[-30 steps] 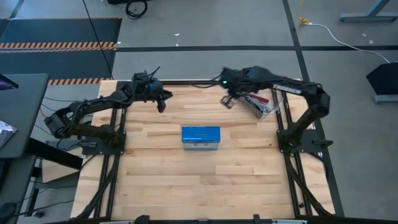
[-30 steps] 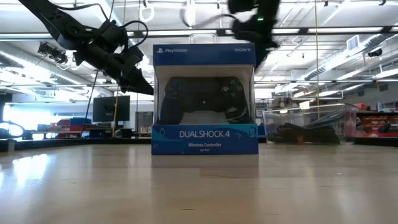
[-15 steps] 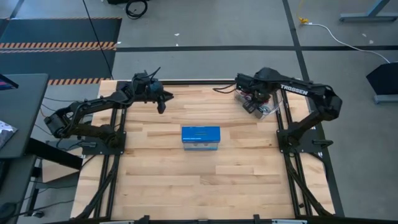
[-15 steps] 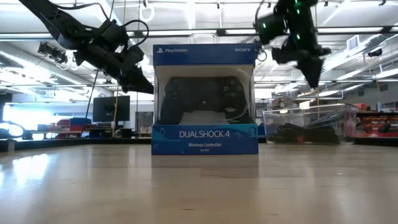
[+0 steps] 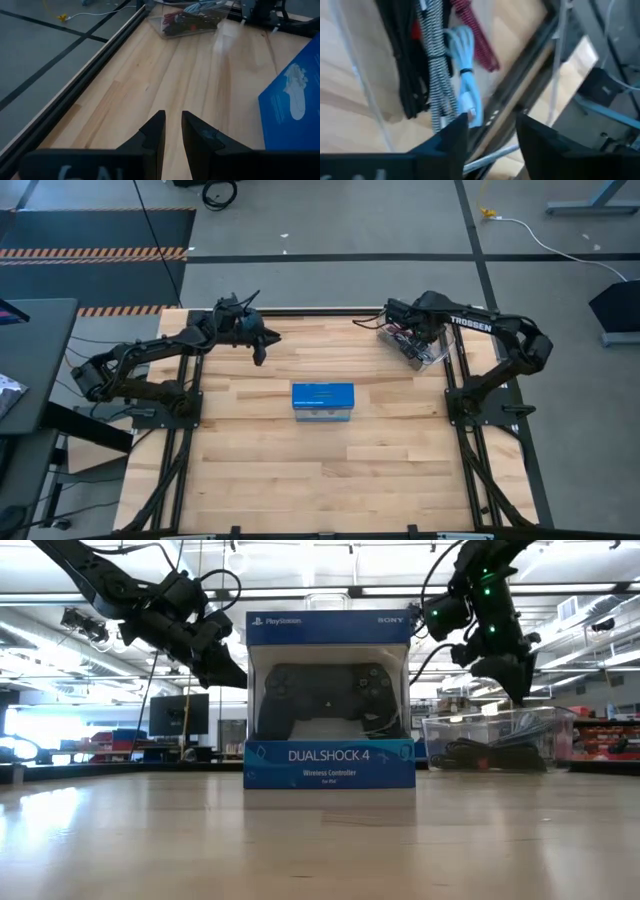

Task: Pick and place USB-C Cables
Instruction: Return to Home Position

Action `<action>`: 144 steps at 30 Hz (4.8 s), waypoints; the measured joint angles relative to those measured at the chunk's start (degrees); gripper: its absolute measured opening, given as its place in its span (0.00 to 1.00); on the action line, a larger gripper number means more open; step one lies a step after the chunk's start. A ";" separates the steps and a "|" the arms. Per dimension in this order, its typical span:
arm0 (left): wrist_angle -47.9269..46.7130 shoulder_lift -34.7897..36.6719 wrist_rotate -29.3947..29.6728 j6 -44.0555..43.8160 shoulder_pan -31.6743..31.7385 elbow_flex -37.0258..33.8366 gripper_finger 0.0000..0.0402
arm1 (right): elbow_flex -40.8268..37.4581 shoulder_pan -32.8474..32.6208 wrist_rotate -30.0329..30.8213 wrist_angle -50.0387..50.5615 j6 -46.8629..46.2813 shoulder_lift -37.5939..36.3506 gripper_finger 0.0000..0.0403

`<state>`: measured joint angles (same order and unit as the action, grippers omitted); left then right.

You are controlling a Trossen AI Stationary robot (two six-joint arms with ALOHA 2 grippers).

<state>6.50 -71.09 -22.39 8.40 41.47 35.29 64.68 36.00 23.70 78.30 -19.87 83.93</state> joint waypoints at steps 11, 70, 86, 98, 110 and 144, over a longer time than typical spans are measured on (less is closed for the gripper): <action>0.04 0.11 -3.92 -2.78 0.02 0.00 0.17 | 3.73 -2.04 0.33 -0.72 -0.81 -8.18 0.55; -3.86 70.89 31.58 -6.25 -59.44 -25.76 0.00 | -49.33 -50.06 -13.79 -84.33 3.94 -55.15 0.00; 1.58 70.84 11.40 -12.82 -41.68 -33.10 0.00 | -62.84 -46.90 -25.32 -103.02 12.74 -60.68 0.00; -1.75 70.79 9.33 -15.94 -32.16 -34.82 0.01 | -64.30 -44.61 -25.97 -102.97 13.50 -60.73 0.01; -5.47 70.73 22.37 -18.26 -34.26 -34.82 0.00 | -64.30 -44.64 -18.77 -97.40 11.99 -60.71 0.00; -5.66 68.48 22.23 -15.07 -35.63 -34.88 0.04 | -64.30 -44.58 -15.82 -82.54 12.35 -79.83 0.01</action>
<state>0.84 -2.61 -0.17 -6.68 5.85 0.40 0.38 -8.58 7.89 -4.23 -7.52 4.10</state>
